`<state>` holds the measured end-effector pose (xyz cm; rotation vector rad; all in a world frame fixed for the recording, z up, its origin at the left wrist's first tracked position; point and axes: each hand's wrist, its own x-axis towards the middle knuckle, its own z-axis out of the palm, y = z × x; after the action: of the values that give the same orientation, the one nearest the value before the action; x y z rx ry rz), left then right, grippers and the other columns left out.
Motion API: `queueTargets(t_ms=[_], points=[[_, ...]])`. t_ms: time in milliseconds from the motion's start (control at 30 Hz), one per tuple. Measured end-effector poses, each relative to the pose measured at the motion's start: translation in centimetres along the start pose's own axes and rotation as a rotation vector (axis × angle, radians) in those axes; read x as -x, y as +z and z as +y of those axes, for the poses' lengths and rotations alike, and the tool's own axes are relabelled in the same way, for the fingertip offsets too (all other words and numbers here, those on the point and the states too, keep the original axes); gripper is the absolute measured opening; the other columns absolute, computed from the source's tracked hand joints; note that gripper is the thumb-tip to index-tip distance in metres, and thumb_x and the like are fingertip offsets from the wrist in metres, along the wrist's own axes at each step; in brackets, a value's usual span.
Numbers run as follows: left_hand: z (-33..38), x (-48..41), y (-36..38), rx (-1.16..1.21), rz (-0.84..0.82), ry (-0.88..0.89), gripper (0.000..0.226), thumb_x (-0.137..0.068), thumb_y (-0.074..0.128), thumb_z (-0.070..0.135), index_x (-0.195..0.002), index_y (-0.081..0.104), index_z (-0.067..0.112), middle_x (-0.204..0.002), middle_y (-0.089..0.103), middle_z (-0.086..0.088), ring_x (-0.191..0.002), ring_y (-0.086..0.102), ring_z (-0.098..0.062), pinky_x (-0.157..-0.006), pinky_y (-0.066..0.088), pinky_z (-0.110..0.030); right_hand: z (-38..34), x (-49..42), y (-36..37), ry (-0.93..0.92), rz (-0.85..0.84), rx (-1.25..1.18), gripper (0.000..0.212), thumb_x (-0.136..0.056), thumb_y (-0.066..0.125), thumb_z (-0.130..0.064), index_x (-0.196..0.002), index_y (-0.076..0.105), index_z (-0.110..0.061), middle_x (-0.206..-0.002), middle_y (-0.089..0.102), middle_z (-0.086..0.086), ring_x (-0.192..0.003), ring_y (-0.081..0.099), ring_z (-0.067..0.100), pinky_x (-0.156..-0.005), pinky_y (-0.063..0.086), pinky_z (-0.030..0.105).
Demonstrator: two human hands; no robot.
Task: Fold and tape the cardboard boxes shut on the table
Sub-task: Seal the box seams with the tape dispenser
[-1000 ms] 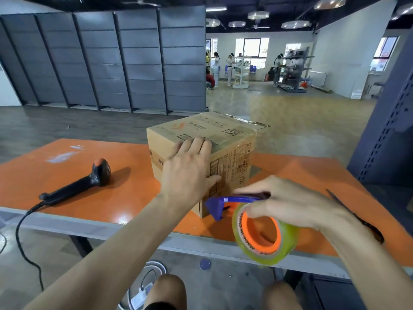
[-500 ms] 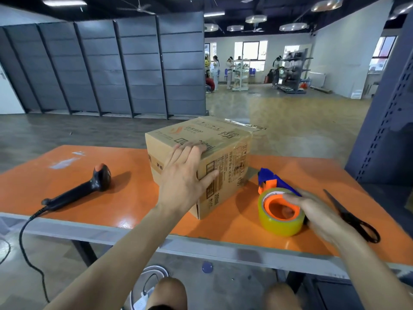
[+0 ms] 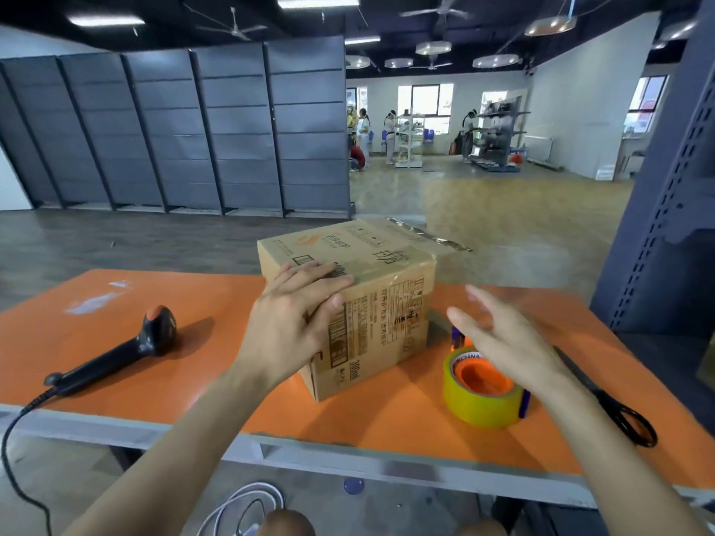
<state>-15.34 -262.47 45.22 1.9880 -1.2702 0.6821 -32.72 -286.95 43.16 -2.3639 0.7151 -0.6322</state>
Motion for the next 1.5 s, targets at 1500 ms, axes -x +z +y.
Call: queueTargets(t_ms=[1500], points=[[-7.6,5.6,-1.6,0.497,0.046,-0.265,0.056,-0.105,0.039,0.052,-0.158,0.028,0.039,-0.157,0.038,0.025,-0.146,0.034,0.001,-0.116,0.033,-0.020,-11.8,-1.0,4.3,-0.618,0.421,0.010,0.044,-0.095,0.061,-0.025,-0.138,0.057,-0.019,-0.142,0.055,-0.006,-0.129,0.043,0.011,-0.109,0.035,0.021]])
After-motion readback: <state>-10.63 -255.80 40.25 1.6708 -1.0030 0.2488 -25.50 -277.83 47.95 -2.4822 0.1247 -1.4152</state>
